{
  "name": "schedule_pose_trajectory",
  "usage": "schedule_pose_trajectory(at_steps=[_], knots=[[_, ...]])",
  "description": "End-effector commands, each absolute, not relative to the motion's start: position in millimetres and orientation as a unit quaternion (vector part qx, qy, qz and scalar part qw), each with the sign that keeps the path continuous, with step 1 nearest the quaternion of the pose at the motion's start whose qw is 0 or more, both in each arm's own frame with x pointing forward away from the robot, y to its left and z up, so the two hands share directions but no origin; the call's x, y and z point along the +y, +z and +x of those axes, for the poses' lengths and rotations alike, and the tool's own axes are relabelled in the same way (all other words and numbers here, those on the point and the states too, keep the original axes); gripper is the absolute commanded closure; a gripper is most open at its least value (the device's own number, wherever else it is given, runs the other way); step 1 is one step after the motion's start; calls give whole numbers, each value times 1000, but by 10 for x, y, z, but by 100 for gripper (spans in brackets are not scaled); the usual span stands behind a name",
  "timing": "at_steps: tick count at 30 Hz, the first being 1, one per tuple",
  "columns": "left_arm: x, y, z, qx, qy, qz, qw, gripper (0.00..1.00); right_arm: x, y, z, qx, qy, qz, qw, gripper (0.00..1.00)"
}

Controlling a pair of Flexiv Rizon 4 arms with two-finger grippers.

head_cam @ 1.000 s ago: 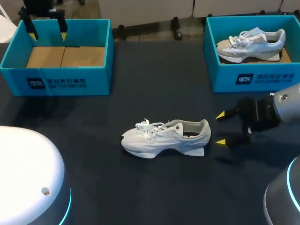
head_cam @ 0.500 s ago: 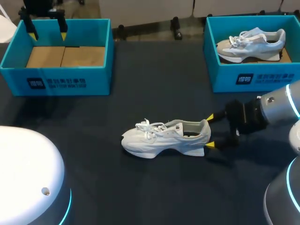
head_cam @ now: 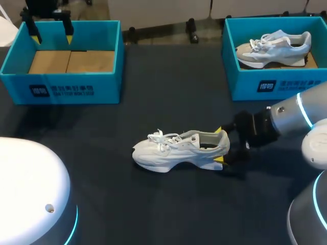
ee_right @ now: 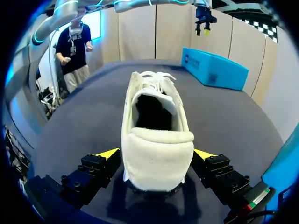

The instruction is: Take the shoe out of the shoebox, open the shoe tongue, remove and reinsert the insole, then place the shoe into the shoebox

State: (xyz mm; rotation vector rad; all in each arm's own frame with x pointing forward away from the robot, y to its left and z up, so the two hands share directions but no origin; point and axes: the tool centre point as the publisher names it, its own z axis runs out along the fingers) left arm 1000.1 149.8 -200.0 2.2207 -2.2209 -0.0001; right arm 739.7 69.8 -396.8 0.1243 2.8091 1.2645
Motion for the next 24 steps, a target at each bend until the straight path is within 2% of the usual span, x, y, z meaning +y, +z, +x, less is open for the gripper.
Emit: schedule_pose_trajectory(at_steps=[1,24], knots=[[1499,-2000,10000,-707,0,707,0,0,778,-4039,7412,910,411,41,31,0],[1499,-2000,10000,-707,0,707,0,0,830,-4243,7411,899,433,52,30,0]])
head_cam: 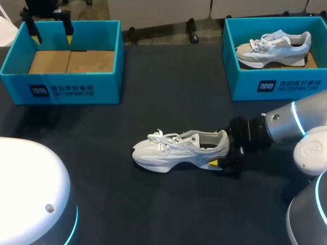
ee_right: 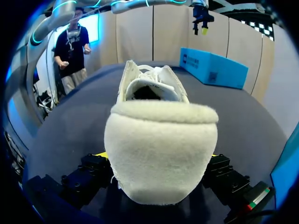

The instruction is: Take the shoe out of the shoebox, open the shoe tongue, remove and reinsert the insole, then place the shoe into the shoebox

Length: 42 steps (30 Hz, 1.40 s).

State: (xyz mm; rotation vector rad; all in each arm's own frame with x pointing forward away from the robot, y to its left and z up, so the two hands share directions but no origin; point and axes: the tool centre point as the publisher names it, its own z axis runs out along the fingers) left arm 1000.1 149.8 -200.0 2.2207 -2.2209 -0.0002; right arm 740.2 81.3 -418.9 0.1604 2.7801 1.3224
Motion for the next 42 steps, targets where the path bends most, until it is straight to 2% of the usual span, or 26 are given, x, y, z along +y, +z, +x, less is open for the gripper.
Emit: schedule_pose_trajectory(at_steps=[1,8,9,10,11,12,14,29,42], knots=[[1499,-2000,10000,-707,0,707,0,0,831,-4250,7409,899,434,52,30,0],[1499,-2000,10000,-707,0,707,0,0,829,-4272,7395,897,438,54,28,0],[1499,-2000,10000,-707,0,707,0,0,827,-4279,7388,897,438,55,28,11],[1499,-2000,10000,-707,0,707,0,0,824,-4283,7384,897,438,55,28,36],[1499,-2000,10000,-707,0,707,0,0,818,-4287,7381,897,437,55,27,54],[1499,-2000,10000,-707,0,707,0,0,813,-4288,7378,897,437,55,27,64],[1499,-2000,10000,-707,0,707,0,0,801,-4286,7373,898,436,55,28,99],[1499,-2000,10000,-707,0,707,0,0,694,-4146,7446,903,428,32,29,100],[1499,-2000,10000,-707,0,707,0,0,683,-4238,7460,901,433,23,22,100]])
